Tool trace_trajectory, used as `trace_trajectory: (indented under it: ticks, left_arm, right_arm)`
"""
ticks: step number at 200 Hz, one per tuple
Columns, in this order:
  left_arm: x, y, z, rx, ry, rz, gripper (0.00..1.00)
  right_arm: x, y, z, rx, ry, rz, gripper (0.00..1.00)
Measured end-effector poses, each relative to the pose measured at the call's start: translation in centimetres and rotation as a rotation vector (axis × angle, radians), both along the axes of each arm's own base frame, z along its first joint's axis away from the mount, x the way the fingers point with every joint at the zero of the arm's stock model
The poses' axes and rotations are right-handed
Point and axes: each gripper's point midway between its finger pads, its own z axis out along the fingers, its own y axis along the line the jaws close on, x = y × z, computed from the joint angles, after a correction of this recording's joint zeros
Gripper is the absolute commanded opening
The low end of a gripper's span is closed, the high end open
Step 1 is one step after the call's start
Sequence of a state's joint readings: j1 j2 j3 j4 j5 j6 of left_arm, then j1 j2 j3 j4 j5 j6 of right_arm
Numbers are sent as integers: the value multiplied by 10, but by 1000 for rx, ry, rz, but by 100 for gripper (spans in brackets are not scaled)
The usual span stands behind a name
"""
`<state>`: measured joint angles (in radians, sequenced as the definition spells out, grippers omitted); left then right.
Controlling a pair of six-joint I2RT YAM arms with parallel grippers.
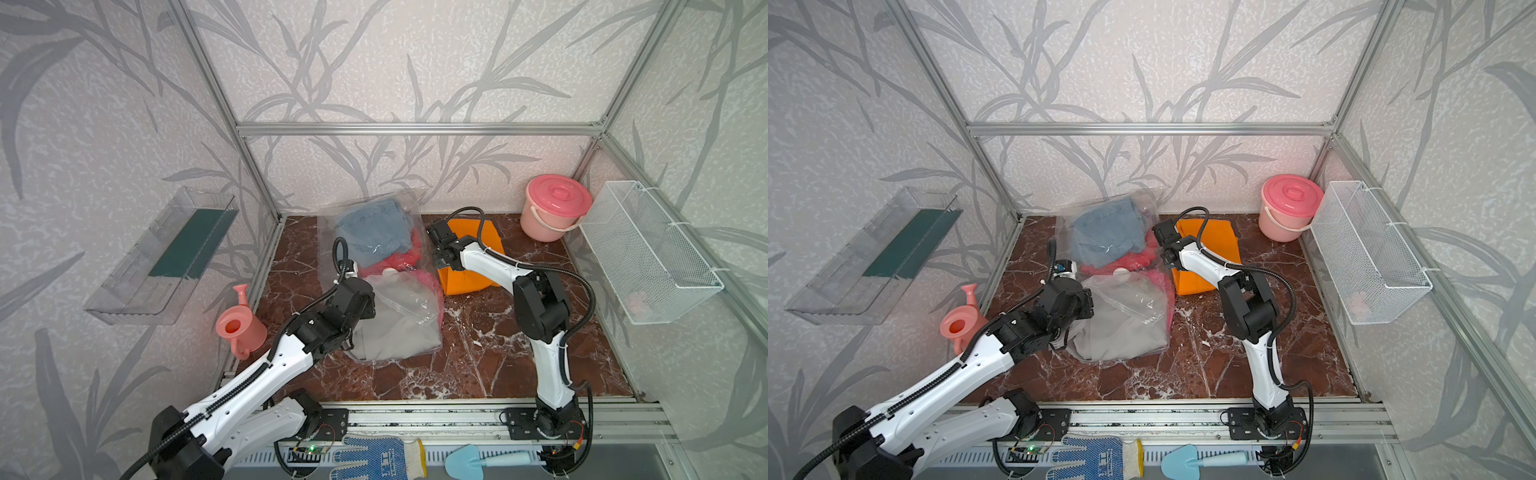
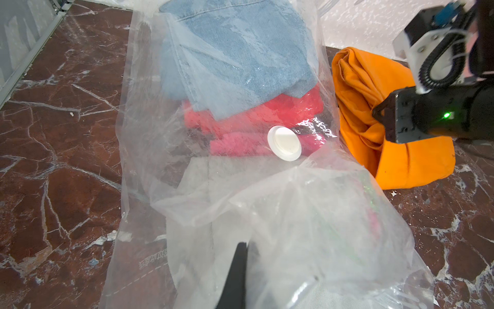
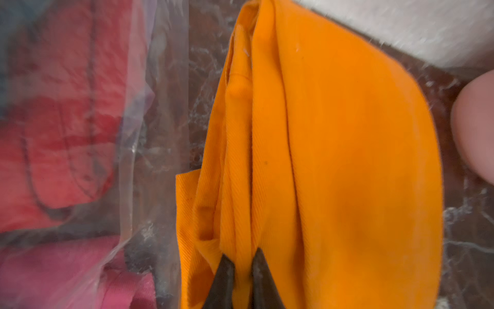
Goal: Take the trousers out of the vacuum bag
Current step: Adjust the trousers at the center of the board.
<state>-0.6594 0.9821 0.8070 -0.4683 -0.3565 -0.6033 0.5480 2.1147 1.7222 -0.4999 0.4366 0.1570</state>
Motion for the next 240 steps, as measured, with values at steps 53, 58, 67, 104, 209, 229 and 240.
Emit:
trace_trajectory:
  ticks: [53,58,67,104,209,229,240]
  left_arm:
    - [-2,2,-1,-7,-2,0,0]
    - [-2,1,-1,-8,-1,-1,0]
    - [-2,1,-1,-9,-1,-2,0]
    - [-2,1,-1,-13,2,-4,0]
    - [-2,1,-1,-22,5,-1,0]
    - [-2,1,-1,-21,4,0,0]
    - [-2,1,-1,-21,4,-1,0]
  right_arm:
    - [-20,-15,53,-51,-44,59,6]
    - [-24,-16,54,-55,-43,64,6]
    - [-34,-17,53,-62,-36,74,7]
    - [-75,-19,20,-84,37,90,7]
    - [-107,-33,-75,145,193,-124,8]
    - [-94,-33,-77,205,182,-171,8]
    - [-83,-31,-77,240,173,-196,8]
